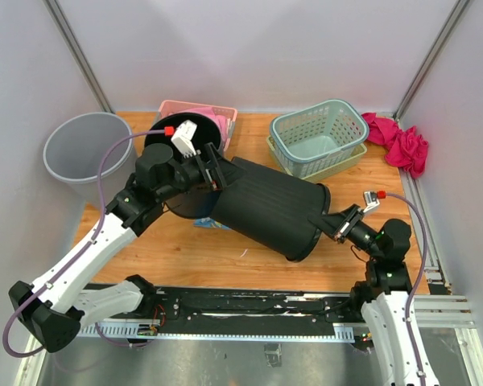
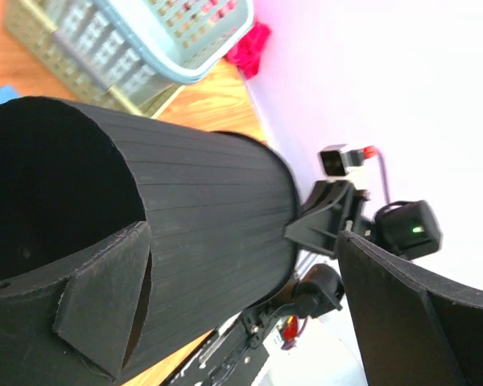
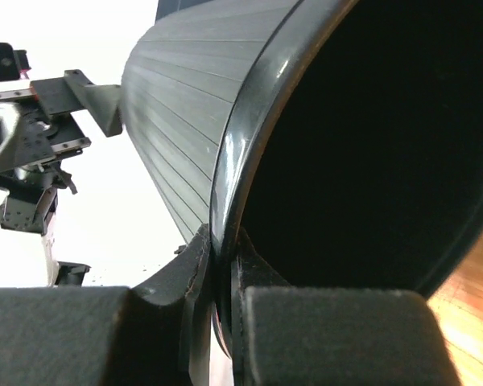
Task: Turn the large container upside down
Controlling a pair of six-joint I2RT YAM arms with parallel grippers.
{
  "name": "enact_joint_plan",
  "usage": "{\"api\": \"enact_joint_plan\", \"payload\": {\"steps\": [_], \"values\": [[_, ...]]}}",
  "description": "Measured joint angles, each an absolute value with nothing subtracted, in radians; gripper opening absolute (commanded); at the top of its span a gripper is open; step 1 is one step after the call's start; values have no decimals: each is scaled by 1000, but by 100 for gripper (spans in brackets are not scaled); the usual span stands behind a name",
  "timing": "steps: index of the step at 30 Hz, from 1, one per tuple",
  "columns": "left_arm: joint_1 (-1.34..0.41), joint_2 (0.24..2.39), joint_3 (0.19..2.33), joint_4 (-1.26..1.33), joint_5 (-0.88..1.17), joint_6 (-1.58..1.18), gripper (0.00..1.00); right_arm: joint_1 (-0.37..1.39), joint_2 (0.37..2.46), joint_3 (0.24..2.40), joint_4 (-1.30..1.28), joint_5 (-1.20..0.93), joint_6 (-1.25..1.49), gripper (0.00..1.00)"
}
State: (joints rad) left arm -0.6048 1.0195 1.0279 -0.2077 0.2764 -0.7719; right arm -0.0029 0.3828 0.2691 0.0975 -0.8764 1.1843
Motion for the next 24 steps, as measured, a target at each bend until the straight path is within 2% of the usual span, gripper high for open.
{"api": "enact_joint_plan", "payload": {"steps": [6, 12, 15, 24], "values": [[-690, 1055, 1100, -84, 284, -776, 97, -3, 259, 150, 118, -819, 1279, 32], [-827, 1138, 1147, 59, 431, -826, 97, 4, 136, 93, -66, -785, 1283, 42], [-881, 1191, 1148, 95, 498, -846, 97, 5, 110, 103, -194, -736, 1246, 50], [-928, 1289, 1148, 163, 549, -876, 97, 5, 167, 207, -567, -554, 1064, 53]]}}
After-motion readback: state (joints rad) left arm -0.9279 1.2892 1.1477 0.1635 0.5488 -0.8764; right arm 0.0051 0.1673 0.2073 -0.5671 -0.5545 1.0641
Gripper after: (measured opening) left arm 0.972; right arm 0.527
